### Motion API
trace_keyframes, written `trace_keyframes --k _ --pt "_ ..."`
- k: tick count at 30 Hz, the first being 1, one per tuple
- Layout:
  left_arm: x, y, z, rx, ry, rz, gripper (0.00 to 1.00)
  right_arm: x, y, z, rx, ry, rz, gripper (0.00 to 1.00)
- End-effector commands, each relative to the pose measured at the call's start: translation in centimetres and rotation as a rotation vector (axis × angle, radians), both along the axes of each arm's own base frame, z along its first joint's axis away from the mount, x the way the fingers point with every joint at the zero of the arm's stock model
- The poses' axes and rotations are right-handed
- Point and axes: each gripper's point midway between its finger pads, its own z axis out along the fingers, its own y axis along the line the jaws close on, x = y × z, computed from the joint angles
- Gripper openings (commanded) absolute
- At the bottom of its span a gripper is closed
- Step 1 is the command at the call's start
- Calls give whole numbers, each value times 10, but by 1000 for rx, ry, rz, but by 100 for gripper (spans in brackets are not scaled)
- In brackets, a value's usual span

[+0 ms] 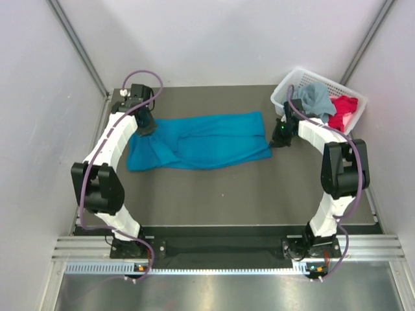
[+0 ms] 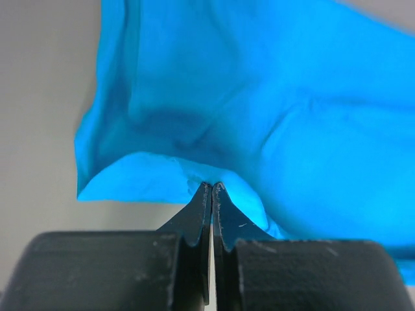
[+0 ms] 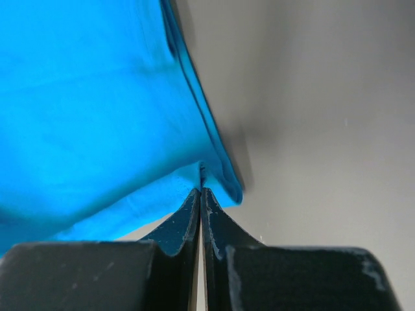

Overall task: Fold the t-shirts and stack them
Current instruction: Fold the tshirt

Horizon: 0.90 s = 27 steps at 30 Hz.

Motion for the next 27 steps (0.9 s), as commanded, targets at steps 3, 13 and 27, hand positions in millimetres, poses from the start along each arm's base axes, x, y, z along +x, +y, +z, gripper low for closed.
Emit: trace_keyframes --k 3,13,27 --pt "54 9 29 -32 -131 -17 0 27 0 11 -33 -19 20 0" --pt "89 7 22 -67 -136 -29 0 68 -1 6 -55 -27 21 0" --pt "97 33 15 -73 -116 32 0 89 1 1 -52 -21 3 0"
